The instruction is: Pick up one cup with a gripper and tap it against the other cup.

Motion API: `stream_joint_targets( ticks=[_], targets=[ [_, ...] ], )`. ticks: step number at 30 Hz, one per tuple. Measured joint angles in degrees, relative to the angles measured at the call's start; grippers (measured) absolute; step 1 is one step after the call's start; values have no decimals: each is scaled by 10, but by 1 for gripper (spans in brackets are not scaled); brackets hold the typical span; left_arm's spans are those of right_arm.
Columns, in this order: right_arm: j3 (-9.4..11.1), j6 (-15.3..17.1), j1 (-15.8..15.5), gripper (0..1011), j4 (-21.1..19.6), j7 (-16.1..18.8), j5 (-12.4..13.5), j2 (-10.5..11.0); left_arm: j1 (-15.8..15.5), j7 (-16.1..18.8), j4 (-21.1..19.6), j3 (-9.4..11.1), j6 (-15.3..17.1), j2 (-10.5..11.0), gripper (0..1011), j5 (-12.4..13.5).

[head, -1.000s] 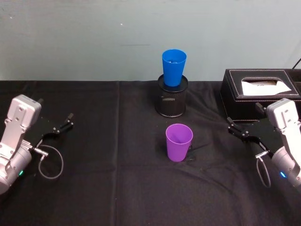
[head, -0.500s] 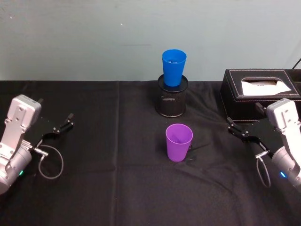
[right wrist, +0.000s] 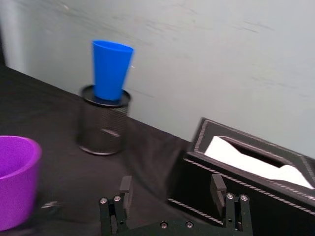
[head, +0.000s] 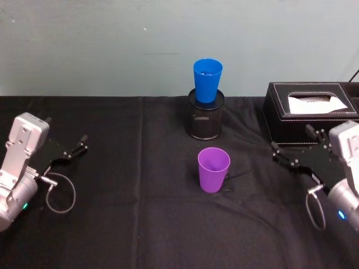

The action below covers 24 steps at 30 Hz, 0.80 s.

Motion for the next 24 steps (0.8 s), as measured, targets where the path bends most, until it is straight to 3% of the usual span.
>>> stream_joint_targets(
  ticks=[12,17,24],
  targets=[
    [5,-41,-82,1004,-58,92,53,19,0,0,0,0,0,0,1000,0],
    [-2,-43,-89,1004,-62,127,68,13,0,0,0,0,0,0,1000,0],
    [-14,-24,-66,1004,-40,157,75,-17,0,0,0,0,0,0,1000,0]
  ],
)
